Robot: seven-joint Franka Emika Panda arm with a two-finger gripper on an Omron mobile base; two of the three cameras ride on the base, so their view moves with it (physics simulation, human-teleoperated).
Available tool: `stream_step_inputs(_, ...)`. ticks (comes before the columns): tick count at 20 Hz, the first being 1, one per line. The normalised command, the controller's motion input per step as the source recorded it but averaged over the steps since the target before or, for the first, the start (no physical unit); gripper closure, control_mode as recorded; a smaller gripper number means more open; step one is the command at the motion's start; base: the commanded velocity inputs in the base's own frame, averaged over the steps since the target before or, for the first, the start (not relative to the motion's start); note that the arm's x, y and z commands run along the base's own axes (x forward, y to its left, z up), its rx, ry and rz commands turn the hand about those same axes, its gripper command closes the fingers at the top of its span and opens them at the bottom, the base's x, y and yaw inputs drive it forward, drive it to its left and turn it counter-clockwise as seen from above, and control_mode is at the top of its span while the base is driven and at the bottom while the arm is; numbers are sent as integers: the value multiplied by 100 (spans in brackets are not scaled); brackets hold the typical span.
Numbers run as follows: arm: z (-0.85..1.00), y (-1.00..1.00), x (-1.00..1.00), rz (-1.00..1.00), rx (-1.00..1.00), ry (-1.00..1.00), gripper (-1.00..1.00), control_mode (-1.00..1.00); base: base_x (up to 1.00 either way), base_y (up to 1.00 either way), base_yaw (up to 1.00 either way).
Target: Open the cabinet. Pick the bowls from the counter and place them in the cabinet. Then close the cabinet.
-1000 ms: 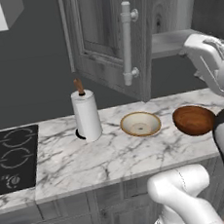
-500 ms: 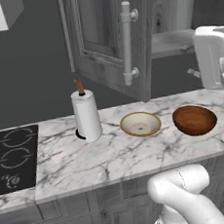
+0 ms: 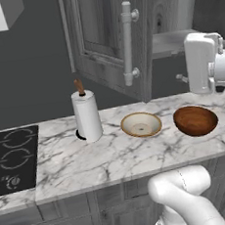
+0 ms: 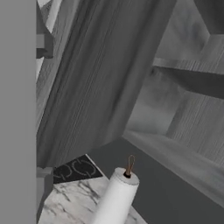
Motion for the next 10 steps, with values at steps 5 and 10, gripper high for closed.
stream_step_inputs(5, -2, 12, 42, 4, 1, 1, -100, -100, 0, 0, 0)
stream_step_inputs(10, 0, -8, 61, 7, 3, 3, -100, -100, 0, 0, 0)
